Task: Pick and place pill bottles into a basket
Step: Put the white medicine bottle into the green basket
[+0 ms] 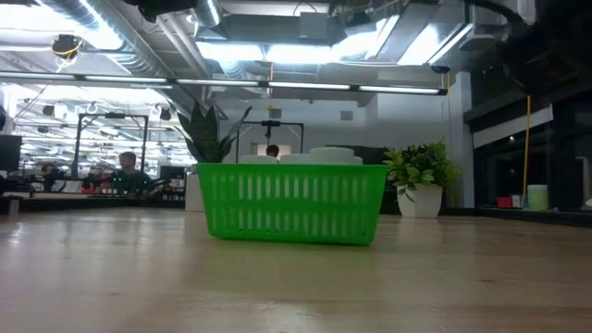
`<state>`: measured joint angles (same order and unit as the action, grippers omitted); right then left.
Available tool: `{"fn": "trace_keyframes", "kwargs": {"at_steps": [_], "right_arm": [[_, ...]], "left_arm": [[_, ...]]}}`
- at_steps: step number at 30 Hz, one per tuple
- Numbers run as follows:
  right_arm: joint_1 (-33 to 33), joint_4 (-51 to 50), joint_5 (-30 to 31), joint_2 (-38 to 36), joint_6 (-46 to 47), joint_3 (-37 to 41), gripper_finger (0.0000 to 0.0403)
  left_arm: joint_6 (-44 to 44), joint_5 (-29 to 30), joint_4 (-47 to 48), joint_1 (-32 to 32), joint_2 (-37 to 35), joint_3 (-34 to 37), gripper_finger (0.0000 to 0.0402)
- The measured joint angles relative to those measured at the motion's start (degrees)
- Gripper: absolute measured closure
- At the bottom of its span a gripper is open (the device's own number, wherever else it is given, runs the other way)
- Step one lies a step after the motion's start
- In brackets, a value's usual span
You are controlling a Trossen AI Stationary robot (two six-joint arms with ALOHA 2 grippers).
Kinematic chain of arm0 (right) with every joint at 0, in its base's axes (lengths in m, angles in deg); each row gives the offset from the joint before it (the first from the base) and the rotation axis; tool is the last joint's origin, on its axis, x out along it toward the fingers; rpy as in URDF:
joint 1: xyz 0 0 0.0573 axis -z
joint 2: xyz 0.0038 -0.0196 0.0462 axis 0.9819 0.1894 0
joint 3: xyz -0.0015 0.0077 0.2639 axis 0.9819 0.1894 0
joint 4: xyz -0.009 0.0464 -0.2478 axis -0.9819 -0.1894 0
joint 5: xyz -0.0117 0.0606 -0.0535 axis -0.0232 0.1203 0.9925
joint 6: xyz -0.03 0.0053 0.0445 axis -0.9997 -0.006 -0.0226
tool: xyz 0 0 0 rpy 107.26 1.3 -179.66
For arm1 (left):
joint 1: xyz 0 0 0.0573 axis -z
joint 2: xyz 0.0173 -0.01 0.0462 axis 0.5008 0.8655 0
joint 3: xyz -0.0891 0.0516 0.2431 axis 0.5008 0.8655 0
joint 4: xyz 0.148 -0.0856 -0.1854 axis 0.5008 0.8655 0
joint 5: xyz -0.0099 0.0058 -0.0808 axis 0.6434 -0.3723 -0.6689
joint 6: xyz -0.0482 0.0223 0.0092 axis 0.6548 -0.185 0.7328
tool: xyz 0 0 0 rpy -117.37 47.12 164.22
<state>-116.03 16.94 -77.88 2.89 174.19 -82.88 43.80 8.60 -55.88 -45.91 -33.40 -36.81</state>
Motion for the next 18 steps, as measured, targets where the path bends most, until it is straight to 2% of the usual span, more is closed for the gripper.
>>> {"fn": "trace_keyframes", "kwargs": {"at_steps": [8,12,18], "right_arm": [[0.0,-0.02,-3.26,1.93,-0.11,0.54,0.0054],[0.0,0.05,-3.69,1.98,-0.29,0.54,0.0097],[0.0,0.06,-3.69,1.98,-0.47,0.54,0.0191]], "left_arm": [[-0.01,-0.03,0.14,0.0,0.0,0.0,0.0222],[-0.05,-0.02,0.2,0.0,0.02,0.0,0.0222],[-1.09,-0.04,0.17,0.0,0.88,0.0,0.0221]]}}
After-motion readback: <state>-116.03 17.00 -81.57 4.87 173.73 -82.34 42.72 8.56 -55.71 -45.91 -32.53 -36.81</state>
